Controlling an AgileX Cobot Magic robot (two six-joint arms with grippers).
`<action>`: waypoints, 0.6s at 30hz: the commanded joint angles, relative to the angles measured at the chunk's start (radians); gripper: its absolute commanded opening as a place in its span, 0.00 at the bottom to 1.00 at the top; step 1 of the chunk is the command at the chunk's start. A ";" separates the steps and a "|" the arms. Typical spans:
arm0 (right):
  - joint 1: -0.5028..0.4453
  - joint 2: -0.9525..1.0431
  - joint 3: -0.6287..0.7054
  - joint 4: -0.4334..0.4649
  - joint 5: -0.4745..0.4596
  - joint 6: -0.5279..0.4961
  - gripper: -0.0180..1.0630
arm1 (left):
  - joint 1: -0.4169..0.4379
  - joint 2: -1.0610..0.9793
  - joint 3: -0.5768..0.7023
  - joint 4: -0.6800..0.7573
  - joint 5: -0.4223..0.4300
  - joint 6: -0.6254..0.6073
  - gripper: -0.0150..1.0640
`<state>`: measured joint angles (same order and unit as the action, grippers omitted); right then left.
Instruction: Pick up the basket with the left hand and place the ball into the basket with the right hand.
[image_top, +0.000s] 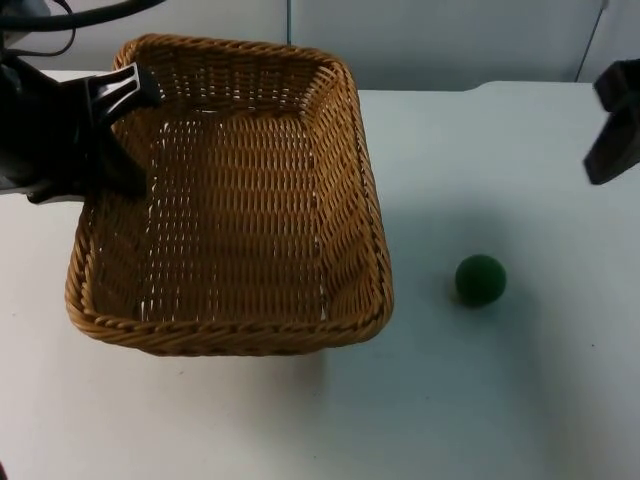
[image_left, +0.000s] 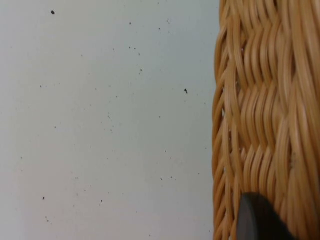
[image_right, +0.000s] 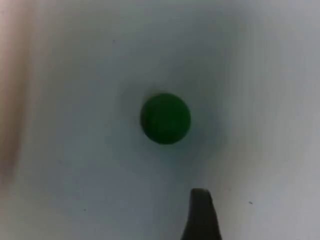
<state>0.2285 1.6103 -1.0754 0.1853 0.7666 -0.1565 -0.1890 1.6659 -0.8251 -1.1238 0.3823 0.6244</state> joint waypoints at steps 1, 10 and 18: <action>0.048 0.042 -0.022 -0.009 -0.018 0.001 0.56 | 0.000 -0.017 0.000 -0.014 0.006 -0.003 0.01; 0.141 0.171 -0.026 -0.014 -0.151 0.025 0.57 | 0.000 -0.017 0.000 -0.014 0.006 -0.003 0.01; 0.141 0.265 -0.035 -0.053 -0.179 0.072 0.68 | 0.000 -0.017 0.000 -0.014 0.006 -0.003 0.01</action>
<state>0.3647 1.8643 -1.1010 0.1523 0.6122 -0.0963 -0.1890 1.6659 -0.8251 -1.1238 0.3823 0.6244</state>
